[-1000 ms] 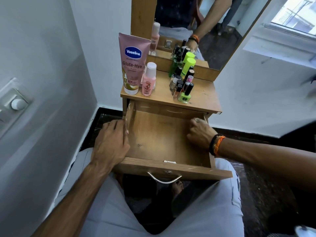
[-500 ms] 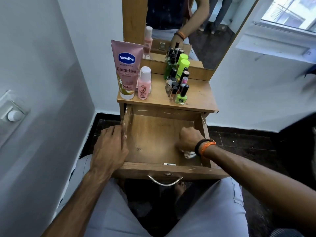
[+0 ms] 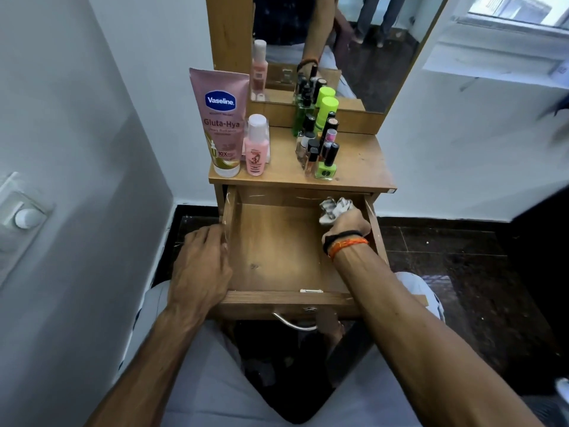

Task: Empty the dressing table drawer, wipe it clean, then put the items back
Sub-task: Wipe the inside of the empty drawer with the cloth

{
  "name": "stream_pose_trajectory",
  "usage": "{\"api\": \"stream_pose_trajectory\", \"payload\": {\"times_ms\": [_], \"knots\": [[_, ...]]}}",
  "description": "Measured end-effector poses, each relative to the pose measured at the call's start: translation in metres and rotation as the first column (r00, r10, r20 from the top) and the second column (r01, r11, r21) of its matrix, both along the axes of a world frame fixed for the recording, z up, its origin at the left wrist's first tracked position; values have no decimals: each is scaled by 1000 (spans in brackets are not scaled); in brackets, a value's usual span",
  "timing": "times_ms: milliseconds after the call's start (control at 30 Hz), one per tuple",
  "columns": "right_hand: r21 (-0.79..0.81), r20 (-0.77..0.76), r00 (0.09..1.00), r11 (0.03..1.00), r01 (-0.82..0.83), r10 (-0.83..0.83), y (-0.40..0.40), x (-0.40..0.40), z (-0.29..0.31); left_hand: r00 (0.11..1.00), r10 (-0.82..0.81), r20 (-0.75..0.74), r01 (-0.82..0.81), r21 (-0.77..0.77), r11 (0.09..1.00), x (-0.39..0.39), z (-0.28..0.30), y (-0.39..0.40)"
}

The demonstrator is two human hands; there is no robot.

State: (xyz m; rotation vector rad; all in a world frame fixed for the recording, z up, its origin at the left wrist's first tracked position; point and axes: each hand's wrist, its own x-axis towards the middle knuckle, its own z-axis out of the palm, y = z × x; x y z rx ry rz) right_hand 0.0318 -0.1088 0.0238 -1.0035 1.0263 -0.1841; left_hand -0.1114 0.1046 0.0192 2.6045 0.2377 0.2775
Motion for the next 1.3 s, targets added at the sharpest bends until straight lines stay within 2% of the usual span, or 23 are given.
{"api": "stream_pose_trajectory", "payload": {"times_ms": [67, 167, 233, 433, 533, 600, 700, 800, 900, 1000, 1100, 1300], "knots": [[51, 68, 993, 995, 89, -92, 9, 6, 1, 1000, -11, 18, 11, -3, 1000, 0, 1, 0], [74, 136, 987, 994, 77, -86, 20, 15, 3, 1000, -22, 21, 23, -3, 1000, 0, 2, 0], [20, 68, 996, 998, 52, -53, 27, 23, 2, 999, -31, 23, 31, 0, 1000, -2, 1, 1], [-49, -16, 963, 962, -268, 267, 79, 11, -3, 999, -48, 26, 48, 3, 999, -1, -1, 1], [82, 64, 848, 845, -529, 525, 115, 3, -6, 999, -33, 27, 33, -4, 999, -1, -1, 0], [155, 115, 798, 783, -603, 592, 129, 2, -2, 999, -24, 23, 24, -1, 1000, -2, -2, 1], [298, 171, 825, 770, -565, 539, 118, 10, 1, 1000, -16, 27, 16, -10, 1000, -1, -2, 2], [396, 143, 925, 836, -379, 351, 84, 20, -4, 999, -15, 35, 16, -3, 1000, 0, -2, 3], [252, 100, 990, 961, -117, 94, 52, 29, -11, 999, -20, 42, 20, -1, 1000, 0, -2, 2], [146, 64, 996, 988, 45, -55, 42, 34, -18, 998, -32, 46, 33, -10, 999, -1, -1, 2], [62, 38, 999, 998, -9, 7, 65, 22, -10, 999, -17, 36, 17, -18, 1000, -1, -1, 1], [173, 42, 932, 916, -361, 359, 128, 11, -1, 1000, -10, 25, 10, -24, 1000, 0, -2, 2]]}}
